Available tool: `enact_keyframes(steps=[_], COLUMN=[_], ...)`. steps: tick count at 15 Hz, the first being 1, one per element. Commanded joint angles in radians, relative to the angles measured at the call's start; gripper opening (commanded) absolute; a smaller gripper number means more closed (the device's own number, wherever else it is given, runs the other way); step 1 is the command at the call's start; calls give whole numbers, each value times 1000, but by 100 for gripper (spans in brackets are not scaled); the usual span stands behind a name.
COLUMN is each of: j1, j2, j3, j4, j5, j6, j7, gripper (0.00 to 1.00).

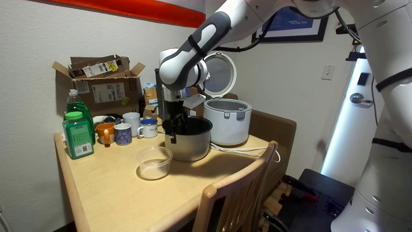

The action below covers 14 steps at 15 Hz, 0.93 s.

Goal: Pick up the transparent bowl, pour its contents in the pot, pick up the pot and put it in the rice cooker

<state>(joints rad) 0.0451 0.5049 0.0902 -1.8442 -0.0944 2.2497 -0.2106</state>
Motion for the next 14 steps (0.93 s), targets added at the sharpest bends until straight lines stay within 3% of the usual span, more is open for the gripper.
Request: enact_keyframes(steps=[1, 2, 3, 6, 14], j1=[-10, -10, -10, -7, -3], j2=[8, 10, 9, 0, -4], j3=[6, 7, 7, 6, 3], j4=[12, 11, 10, -1, -5], j5=[24, 25, 25, 21, 14], j6=[-37, -38, -34, -23, -25], j7=[-23, -23, -23, -18, -11], gripper=[99, 97, 78, 63, 0])
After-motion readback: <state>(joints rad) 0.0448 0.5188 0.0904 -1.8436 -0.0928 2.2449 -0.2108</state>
